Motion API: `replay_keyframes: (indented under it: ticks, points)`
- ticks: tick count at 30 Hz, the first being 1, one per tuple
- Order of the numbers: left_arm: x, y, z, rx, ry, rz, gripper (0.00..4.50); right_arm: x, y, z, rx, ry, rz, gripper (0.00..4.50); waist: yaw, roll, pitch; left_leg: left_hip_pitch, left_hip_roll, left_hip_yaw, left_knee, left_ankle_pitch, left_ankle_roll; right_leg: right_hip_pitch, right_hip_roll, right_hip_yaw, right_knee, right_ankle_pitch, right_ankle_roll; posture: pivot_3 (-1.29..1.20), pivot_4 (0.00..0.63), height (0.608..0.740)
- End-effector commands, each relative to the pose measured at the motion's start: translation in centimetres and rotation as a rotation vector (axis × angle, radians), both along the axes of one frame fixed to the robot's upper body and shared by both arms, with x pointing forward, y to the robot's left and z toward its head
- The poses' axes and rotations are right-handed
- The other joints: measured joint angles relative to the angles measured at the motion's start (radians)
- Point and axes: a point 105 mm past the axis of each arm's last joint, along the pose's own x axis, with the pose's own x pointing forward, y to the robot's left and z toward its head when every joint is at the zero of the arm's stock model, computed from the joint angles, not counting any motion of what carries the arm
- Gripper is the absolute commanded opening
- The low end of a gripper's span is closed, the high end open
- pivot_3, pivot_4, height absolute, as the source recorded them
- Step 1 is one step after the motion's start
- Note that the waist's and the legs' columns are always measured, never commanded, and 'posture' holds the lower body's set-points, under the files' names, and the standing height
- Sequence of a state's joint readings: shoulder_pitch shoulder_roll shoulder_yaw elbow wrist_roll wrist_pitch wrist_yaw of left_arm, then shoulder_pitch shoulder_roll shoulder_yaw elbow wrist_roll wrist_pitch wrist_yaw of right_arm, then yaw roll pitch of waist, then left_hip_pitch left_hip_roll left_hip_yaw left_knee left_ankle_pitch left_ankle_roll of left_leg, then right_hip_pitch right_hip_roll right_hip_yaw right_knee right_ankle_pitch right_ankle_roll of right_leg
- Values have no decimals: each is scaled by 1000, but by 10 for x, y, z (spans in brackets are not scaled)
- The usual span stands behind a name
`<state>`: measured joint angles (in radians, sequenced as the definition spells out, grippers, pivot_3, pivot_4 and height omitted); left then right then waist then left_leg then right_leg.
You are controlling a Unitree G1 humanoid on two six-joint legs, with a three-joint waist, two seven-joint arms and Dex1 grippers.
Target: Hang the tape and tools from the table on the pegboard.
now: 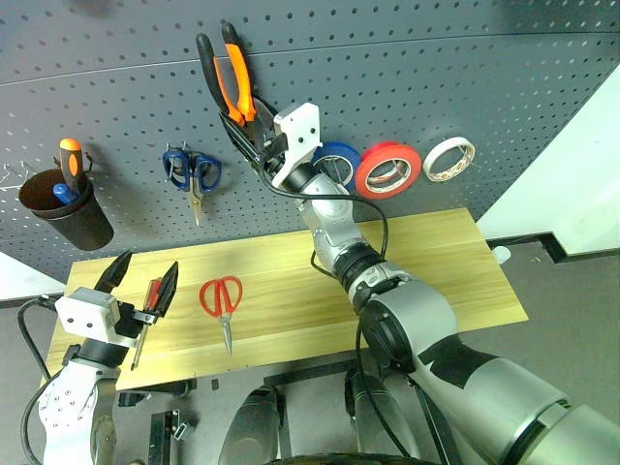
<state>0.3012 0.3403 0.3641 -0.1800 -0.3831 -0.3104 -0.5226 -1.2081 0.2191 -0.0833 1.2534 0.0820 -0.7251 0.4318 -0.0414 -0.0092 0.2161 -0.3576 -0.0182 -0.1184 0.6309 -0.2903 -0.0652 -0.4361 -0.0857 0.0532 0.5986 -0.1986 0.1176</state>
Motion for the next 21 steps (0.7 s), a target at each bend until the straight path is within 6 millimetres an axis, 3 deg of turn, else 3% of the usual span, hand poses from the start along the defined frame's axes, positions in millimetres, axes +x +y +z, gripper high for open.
replay_keyframes:
  ticks: [1, 9, 15, 18, 21]
  points:
    - [-3, -2, 9, 5, -39, -14, 3859, -4, 3, 12, 14, -62, -31, 2212, 0, 0, 3, 0, 0, 0, 0, 0, 0, 0, 0, 0, 0, 0, 0, 162, 224, 740]
    - [-6, 0, 6, 9, -31, -16, 3859, 3, -4, 8, -17, -62, -106, 2212, -1, 0, 3, 0, 0, 0, 0, 0, 0, -1, 0, 0, 0, -1, 0, 171, 223, 740]
    - [-6, 2, 5, 12, -30, -13, 3859, 3, -2, -9, -82, -49, -111, 2212, 0, 0, 3, 0, 0, 0, 0, 0, 0, -1, 0, 0, 1, -1, -1, 171, 219, 740]
    - [-5, 3, 5, 11, -31, -14, 3859, 1, 2, -20, -126, -13, -33, 2212, -1, 0, 3, 0, 0, 0, 0, 0, 0, -1, 0, 0, 1, -1, -1, 167, 217, 740]
    - [-3, 2, 4, 7, -34, -19, 3859, 2, -1, -24, -121, 20, -5, 3169, -2, 0, 3, 0, 0, 0, -1, 0, 0, -1, 0, 0, 1, -1, -1, 159, 212, 740]
